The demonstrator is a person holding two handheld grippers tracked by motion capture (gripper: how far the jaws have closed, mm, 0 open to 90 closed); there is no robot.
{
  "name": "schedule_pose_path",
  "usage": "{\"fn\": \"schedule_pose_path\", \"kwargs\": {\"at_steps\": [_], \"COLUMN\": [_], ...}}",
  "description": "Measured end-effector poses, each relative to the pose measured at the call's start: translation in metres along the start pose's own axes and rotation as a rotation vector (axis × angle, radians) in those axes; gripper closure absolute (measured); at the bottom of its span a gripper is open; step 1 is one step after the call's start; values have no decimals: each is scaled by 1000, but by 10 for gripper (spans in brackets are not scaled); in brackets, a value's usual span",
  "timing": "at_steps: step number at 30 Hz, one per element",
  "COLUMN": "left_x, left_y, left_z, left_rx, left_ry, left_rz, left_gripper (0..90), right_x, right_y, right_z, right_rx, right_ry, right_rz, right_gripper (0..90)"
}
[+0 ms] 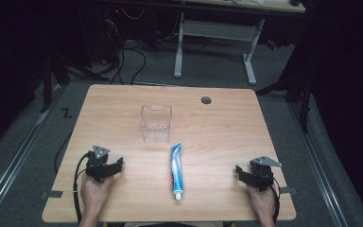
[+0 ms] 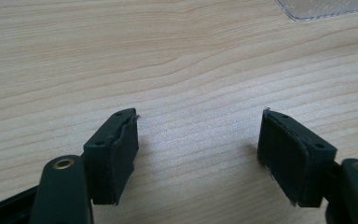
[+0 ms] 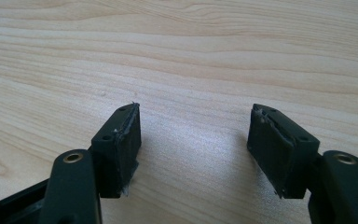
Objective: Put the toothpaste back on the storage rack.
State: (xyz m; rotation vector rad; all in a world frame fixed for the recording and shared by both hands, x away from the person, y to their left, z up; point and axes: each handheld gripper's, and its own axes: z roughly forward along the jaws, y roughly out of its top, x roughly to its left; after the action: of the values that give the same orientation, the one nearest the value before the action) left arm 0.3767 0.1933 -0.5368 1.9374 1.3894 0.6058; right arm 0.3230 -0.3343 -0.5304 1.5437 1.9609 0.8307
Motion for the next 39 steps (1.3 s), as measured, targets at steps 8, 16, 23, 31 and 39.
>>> {"fn": "schedule_pose_path", "kwargs": {"at_steps": [8,16,23,31,39], "left_x": [0,0,-1,-1,-2], "left_y": [0,0,1,1,3], "left_z": [0,0,1,-3,-14], "left_rx": [1,2,8,16,30], "left_ry": [-5,-7,-12,10,-26], "left_rz": [-1,-3,6,9,-17], "left_gripper": [283,275,250,290,319], "right_x": [0,0,0,1,1], "right_y": [0,0,0,0,0], "right_z": [0,0,0,1,1], "right_rx": [2,1,2,2,3], "right_ry": [3,5,5,3,5], "right_rz": [-2,-8,-8,-5,-5], "right_gripper": [336,331,324,323,321]}}
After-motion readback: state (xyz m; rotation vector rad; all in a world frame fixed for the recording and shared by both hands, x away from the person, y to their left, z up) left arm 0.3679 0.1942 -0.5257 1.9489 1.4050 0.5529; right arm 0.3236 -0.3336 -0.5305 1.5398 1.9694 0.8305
